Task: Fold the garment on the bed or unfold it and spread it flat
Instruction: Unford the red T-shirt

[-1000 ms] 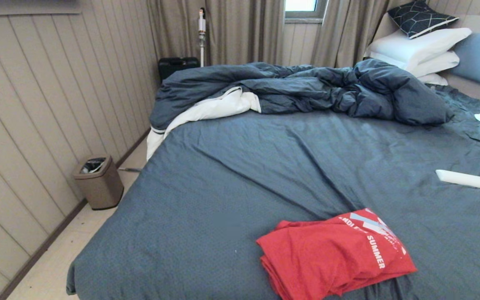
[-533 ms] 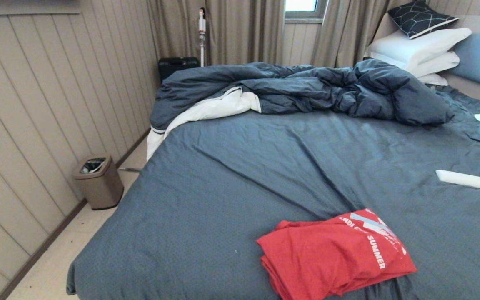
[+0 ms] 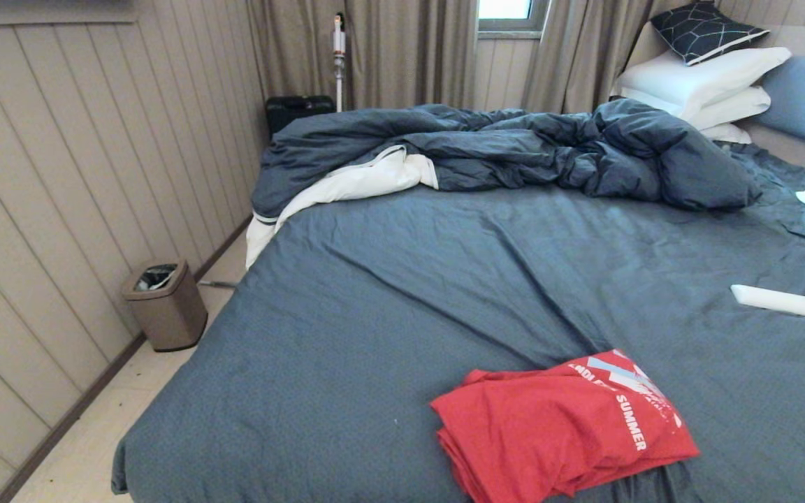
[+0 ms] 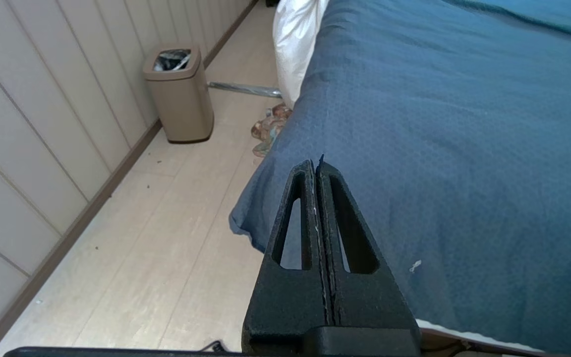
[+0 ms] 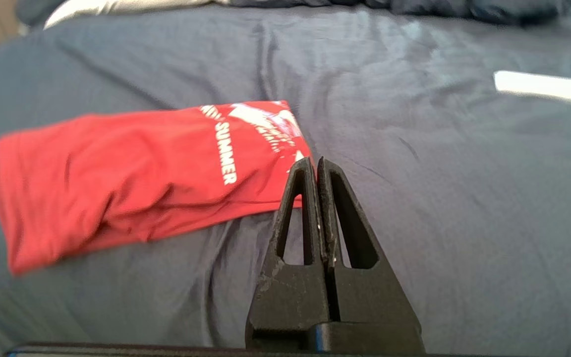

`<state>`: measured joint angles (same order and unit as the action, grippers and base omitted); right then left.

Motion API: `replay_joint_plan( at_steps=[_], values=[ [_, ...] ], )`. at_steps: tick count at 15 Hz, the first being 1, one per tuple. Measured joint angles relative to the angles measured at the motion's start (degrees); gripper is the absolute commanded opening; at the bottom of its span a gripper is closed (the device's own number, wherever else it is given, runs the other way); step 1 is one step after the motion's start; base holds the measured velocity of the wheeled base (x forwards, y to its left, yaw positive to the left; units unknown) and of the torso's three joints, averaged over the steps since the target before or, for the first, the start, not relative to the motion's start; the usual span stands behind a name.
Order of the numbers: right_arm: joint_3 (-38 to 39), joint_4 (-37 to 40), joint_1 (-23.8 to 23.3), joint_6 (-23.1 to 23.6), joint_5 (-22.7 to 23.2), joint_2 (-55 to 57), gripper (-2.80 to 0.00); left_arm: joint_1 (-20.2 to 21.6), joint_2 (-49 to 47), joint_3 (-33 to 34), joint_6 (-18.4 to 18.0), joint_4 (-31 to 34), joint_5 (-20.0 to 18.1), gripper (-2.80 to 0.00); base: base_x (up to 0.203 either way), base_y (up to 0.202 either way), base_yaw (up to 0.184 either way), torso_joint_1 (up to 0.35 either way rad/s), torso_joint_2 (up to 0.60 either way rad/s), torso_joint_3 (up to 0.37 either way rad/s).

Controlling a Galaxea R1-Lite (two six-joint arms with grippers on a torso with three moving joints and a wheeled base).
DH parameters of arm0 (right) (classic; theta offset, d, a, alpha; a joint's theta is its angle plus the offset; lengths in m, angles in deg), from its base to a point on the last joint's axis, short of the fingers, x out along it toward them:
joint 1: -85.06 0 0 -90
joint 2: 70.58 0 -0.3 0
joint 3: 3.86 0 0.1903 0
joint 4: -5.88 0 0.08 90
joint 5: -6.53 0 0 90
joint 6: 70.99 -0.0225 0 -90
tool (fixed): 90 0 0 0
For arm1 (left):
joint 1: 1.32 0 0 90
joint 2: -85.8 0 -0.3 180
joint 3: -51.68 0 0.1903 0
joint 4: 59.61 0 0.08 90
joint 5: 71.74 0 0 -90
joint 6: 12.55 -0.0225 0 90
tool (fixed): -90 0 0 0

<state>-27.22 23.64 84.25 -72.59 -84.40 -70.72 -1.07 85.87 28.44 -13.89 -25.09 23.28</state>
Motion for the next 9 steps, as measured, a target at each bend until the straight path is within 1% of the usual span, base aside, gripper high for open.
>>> replay_joint_plan(
  at_steps=[3, 9],
  values=[
    [0.0, 0.0, 0.0, -0.8, -0.4, 0.0, -2.80, 0.0, 0.0, 0.0, 0.7, -0.4, 0.1, -2.80, 0.000, 0.000, 0.000, 0.000, 0.00, 0.000],
    [0.0, 0.0, 0.0, -0.9, -0.5, 0.0, -2.80, 0.0, 0.0, -0.1, 1.3, -0.7, 0.1, -2.80, 0.000, 0.000, 0.000, 0.000, 0.00, 0.000]
  ],
)
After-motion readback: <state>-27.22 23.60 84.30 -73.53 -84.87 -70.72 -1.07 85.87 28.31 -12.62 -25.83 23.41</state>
